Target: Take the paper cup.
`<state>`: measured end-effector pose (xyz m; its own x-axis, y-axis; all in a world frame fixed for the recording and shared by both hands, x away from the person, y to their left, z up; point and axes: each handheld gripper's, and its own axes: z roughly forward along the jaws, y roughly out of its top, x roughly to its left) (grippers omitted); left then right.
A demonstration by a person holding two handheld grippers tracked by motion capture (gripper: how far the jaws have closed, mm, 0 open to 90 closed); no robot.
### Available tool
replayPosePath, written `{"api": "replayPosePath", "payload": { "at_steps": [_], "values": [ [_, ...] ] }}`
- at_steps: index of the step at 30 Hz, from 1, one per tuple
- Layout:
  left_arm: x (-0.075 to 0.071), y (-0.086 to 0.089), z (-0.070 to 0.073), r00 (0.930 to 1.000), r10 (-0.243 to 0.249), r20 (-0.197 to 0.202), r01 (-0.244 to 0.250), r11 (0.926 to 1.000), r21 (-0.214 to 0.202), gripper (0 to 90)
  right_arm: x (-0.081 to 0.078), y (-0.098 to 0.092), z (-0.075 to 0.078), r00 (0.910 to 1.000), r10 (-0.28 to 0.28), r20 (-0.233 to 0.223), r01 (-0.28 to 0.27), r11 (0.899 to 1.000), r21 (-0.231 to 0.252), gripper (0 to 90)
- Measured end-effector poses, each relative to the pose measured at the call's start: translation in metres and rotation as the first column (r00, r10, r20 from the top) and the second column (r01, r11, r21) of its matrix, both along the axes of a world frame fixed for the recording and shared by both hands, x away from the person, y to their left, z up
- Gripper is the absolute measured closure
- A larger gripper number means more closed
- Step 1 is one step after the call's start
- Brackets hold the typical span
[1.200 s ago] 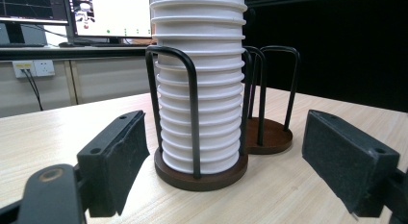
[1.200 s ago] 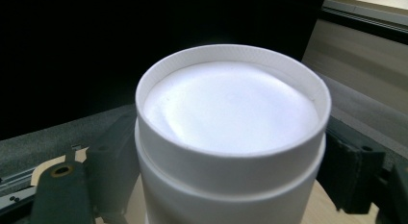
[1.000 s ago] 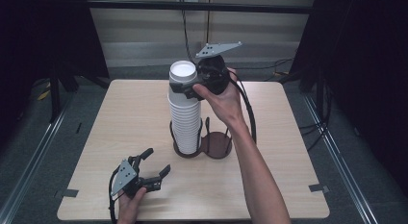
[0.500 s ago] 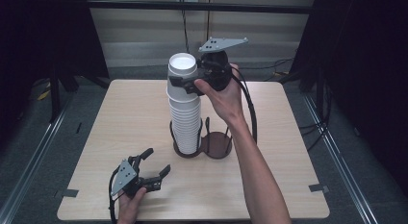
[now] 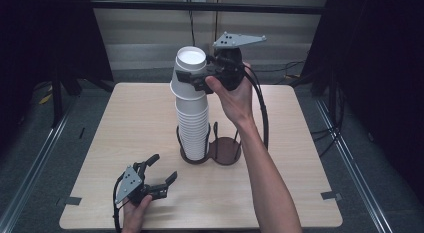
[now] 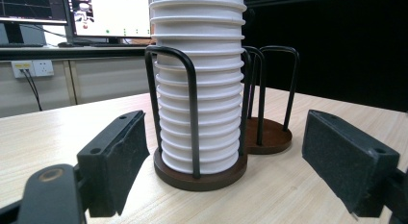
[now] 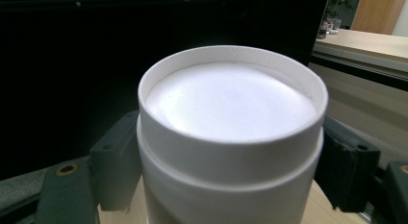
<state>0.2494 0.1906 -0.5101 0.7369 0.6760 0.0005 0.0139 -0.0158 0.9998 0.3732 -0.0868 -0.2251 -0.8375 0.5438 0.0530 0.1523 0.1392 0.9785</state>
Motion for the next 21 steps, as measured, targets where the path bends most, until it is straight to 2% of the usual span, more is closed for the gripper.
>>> {"api": "replayPosePath", "payload": {
  "at_steps": [12, 21],
  "values": [
    [0.0, 0.0, 0.0, 1.0, 0.0, 0.0, 0.0, 1.0, 0.0, 16.0, -0.004, -0.007, 0.008, 0.9993, -0.017, 0.035, 0.015, 0.999, 0.04, 21.2],
    [0.0, 0.0, 0.0, 1.0, 0.0, 0.0, 0.0, 1.0, 0.0, 16.0, -0.008, -0.015, 0.013, 0.9983, -0.023, 0.053, 0.018, 0.996, 0.091, 21.2]
  ]
}}
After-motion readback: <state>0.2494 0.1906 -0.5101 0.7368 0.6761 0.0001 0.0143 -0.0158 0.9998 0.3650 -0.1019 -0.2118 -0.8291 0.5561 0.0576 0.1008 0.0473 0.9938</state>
